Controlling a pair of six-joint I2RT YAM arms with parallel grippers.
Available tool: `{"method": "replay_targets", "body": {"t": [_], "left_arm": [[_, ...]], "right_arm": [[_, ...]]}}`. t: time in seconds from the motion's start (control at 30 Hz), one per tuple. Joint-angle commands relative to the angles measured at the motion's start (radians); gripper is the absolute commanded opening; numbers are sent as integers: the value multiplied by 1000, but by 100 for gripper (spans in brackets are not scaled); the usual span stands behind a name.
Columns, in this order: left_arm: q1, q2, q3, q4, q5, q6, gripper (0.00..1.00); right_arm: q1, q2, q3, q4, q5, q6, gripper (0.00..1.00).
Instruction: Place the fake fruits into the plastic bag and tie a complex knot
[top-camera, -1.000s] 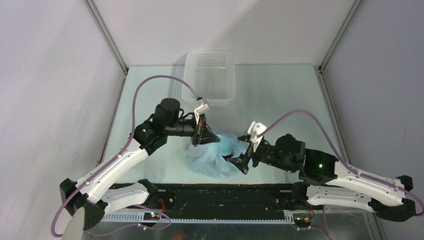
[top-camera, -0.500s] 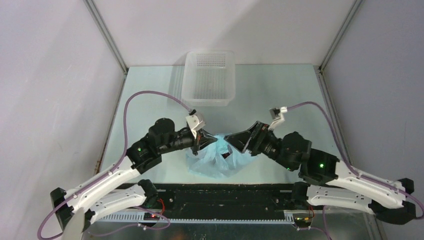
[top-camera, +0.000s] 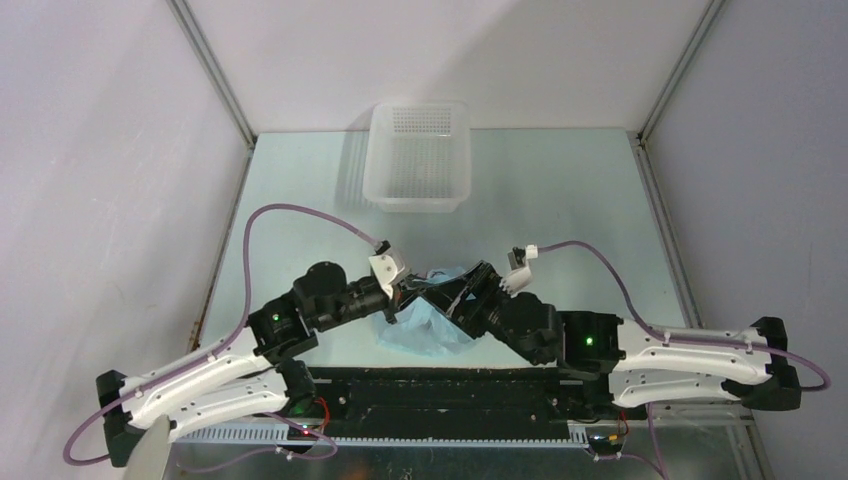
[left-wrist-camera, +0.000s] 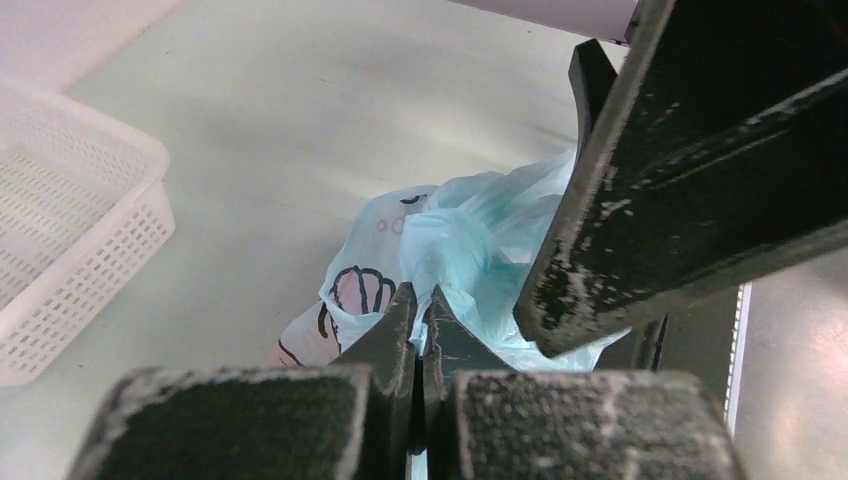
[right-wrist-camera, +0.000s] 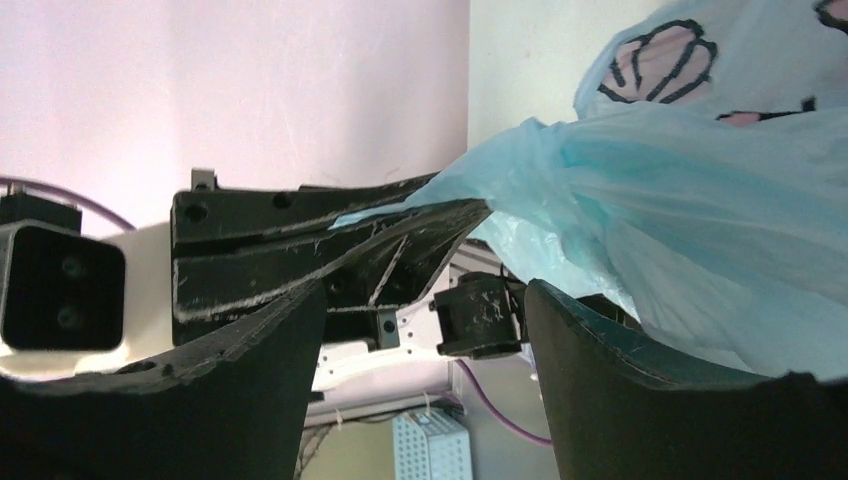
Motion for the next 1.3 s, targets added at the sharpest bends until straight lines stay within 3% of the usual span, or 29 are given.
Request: {"method": "replay_targets", "body": {"t": [0.0,0.27,0.5,0.73,1.13,1.27], "left_arm": [[-33,-40,-22,59,-66,30,0],[-62,-50,-29,65,-62,31,0],[-79,-51,-31,62,-51,45,0],[-87,-59,-36,55,-55,74,0],[-93,-19,-6,-8,-18,155,0],[-95,-15,4,-25,-6,173,0]], "right_arm": [[34,22,3,-13,185,149,77],[35,72,3,-16,278,201,76],[0,93,3,11,290,169,69],[-55,115,3,38,239,124,54],[-141,151,3,43,69,93,51],[-153,157,3,72,34,54,42]]}}
